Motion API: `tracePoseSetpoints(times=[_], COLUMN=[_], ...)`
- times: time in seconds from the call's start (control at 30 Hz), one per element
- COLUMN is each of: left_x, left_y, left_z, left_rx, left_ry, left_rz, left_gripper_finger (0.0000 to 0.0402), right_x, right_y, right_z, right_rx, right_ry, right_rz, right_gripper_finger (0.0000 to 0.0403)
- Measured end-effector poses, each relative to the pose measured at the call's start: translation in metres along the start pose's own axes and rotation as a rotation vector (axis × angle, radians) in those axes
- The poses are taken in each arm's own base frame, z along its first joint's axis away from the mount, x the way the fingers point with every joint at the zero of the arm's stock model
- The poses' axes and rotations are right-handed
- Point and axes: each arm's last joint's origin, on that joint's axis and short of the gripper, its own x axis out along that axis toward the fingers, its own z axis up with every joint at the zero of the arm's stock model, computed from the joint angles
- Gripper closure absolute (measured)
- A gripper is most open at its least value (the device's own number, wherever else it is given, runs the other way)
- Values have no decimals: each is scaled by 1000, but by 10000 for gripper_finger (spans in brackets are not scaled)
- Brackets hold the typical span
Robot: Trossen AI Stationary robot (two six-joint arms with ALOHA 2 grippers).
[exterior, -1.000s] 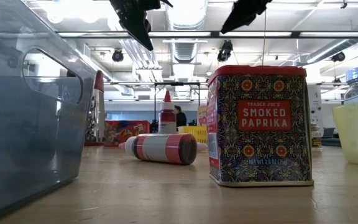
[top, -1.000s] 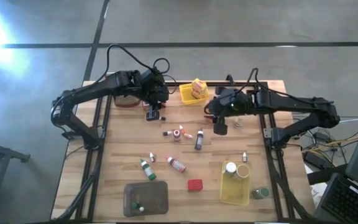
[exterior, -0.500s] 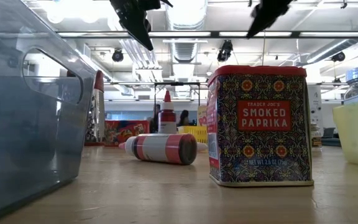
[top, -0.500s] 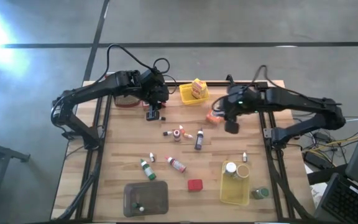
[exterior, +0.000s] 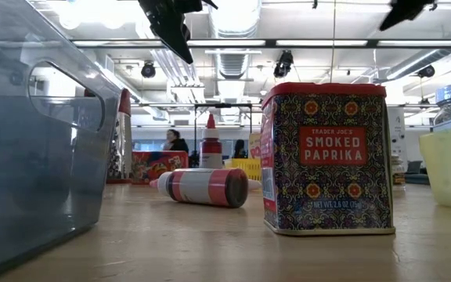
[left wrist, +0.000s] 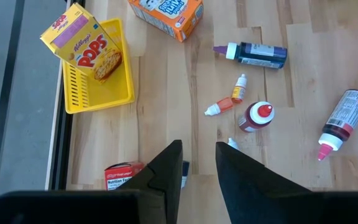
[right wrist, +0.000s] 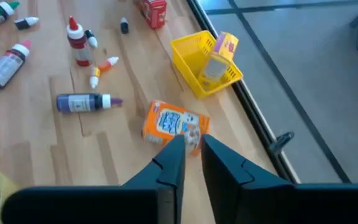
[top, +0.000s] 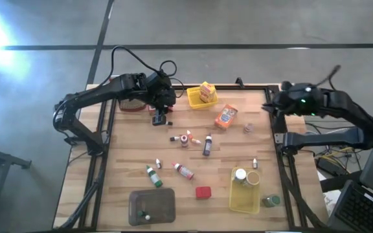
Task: Pick & Place Kitchen Items
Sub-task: Put the black food coloring bottle into the black bin
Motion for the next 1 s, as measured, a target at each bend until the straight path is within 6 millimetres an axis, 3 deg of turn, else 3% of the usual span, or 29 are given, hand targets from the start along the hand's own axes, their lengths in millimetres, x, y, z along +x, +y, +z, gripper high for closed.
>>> tracePoseSetpoints(times=[0.23, 0.53, 0.77, 1.0], left_x=[0, 0, 0, 0], left_y=[0, 0, 0, 1], left_z=[0, 0, 0, 2], left_rx=[0, 0, 0, 1], left_ry=[0, 0, -1, -24], left_rz=[0, 0, 0, 9], left_gripper_finger=[299, 299, 299, 299], right_x=[-19, -11, 0, 9], right_y=[-1, 3, 6, 8], right_z=[-41, -88, -111, -121], right_rx=[61, 67, 70, 67], right_ry=[-83, -107, -106, -88], right_rz=[1, 5, 10, 10], right_gripper_finger=[391, 394, 394, 394])
